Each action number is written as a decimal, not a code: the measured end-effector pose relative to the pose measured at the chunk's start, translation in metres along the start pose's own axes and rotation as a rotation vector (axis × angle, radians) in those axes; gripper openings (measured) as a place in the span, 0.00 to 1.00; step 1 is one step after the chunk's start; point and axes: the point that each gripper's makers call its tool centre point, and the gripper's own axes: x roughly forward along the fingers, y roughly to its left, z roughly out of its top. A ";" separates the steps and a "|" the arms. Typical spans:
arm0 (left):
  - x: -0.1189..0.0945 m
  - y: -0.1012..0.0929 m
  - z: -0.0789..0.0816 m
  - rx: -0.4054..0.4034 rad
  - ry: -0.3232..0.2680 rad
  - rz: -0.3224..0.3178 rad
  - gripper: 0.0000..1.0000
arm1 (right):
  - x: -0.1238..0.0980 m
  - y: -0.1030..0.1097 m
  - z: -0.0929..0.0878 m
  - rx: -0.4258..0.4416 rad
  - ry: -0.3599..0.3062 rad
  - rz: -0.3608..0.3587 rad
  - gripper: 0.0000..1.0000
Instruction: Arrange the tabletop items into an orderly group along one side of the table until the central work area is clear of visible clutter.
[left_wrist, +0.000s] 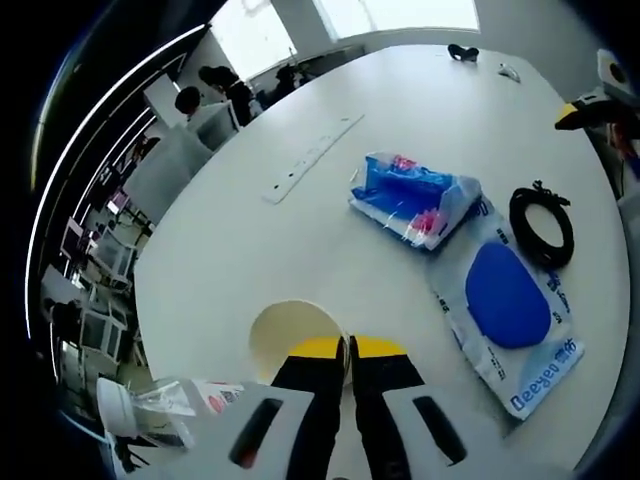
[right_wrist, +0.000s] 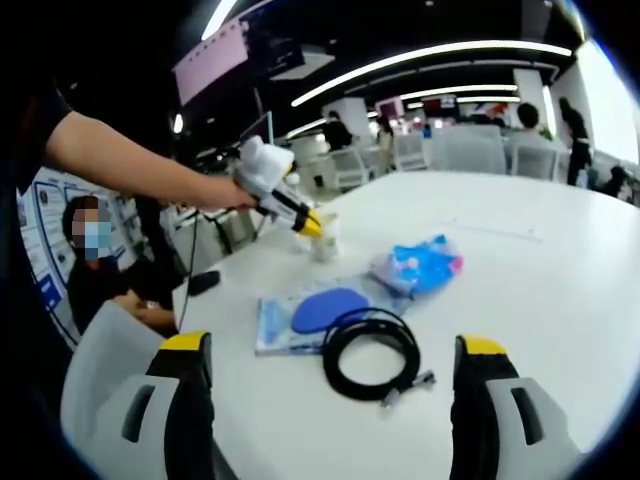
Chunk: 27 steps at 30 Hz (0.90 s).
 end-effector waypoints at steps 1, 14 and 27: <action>0.000 0.000 0.000 0.005 0.000 0.001 0.01 | 0.000 -0.001 -0.001 -0.001 0.002 -0.001 0.98; 0.001 0.005 0.003 -0.011 -0.006 0.007 0.02 | -0.002 -0.005 0.000 0.002 0.003 -0.004 0.98; 0.007 0.003 0.001 -0.033 0.009 0.010 0.15 | -0.003 -0.007 0.001 0.007 -0.001 -0.011 0.98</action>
